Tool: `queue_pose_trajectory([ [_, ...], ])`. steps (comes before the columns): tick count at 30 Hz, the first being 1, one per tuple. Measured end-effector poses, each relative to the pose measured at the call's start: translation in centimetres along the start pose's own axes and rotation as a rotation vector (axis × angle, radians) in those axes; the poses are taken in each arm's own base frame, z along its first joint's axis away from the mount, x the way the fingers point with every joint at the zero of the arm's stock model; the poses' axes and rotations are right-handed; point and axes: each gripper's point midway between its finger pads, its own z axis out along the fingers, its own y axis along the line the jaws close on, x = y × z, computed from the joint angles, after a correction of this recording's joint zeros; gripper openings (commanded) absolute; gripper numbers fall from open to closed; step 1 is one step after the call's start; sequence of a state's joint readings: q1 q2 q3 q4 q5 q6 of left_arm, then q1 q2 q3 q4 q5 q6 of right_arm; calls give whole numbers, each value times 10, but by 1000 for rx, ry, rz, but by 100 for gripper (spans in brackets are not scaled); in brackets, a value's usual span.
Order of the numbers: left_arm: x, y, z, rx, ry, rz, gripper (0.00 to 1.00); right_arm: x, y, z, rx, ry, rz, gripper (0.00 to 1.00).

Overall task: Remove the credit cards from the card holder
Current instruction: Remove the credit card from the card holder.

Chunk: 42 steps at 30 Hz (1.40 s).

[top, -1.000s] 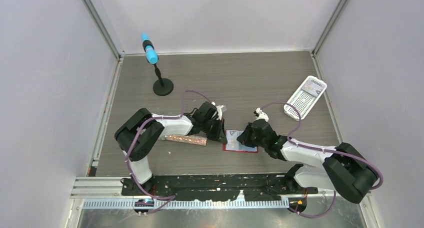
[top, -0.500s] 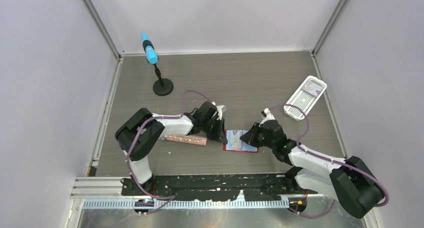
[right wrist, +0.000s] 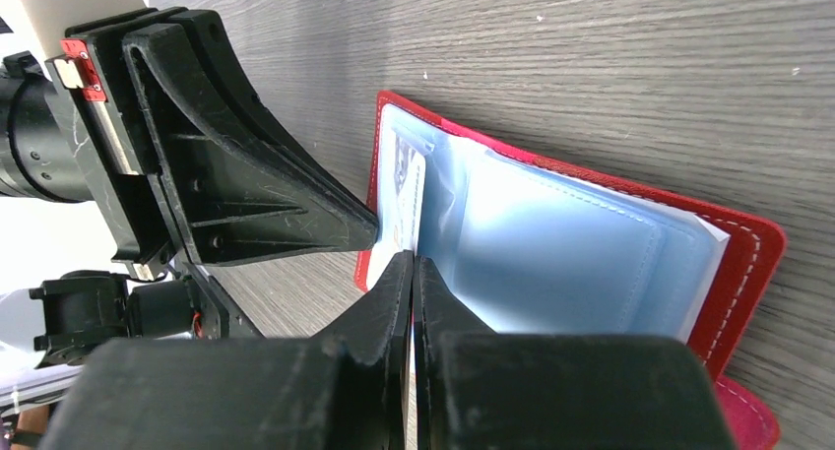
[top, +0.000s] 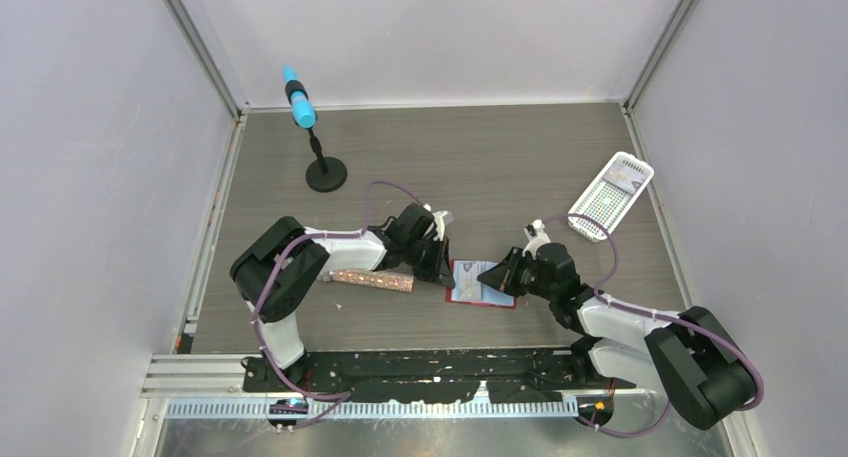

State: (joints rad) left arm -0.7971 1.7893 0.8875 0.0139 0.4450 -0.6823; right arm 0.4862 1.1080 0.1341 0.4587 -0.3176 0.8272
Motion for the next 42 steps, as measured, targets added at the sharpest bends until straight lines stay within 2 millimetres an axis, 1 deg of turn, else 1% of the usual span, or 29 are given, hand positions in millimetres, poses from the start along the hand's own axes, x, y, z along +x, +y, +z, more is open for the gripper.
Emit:
queue_pose_trajectory([
  [8,0,0,1,0,0,-11,5,-8,-1,-9,-19,-28,19,5],
  [14,0,0,1,0,-1,-18,5,-7,4,-14,-47,-30,9,5],
  [17,0,0,1,1,-1,-18,5,-6,5,-14,-54,-23,9,8],
  [20,0,0,1,1,-1,-18,5,-4,5,-14,-58,-13,12,5],
  [24,0,-1,1,1,-1,-19,5,-2,4,-12,-61,1,23,5],
  [25,0,0,1,1,-1,-19,5,-1,5,-12,-64,1,27,6],
  [26,0,0,1,1,-1,-19,5,-1,5,-12,-67,2,31,10],
  [28,0,0,1,2,-1,-19,5,-2,6,-12,-75,-2,36,11],
  [32,0,0,1,2,-1,-20,5,-3,8,-13,-85,-5,39,6],
  [33,0,0,1,2,-1,-20,5,-3,8,-13,-87,-5,40,7],
  [34,0,0,1,2,-2,-20,5,-4,9,-13,-89,-7,42,11],
  [35,0,0,1,2,-1,-20,5,-4,9,-13,-92,-8,44,13],
  [37,0,-1,1,2,-1,-20,5,-4,10,-13,-97,-8,48,6],
  [42,0,0,1,2,-1,-20,4,-4,11,-13,-105,-5,47,5],
])
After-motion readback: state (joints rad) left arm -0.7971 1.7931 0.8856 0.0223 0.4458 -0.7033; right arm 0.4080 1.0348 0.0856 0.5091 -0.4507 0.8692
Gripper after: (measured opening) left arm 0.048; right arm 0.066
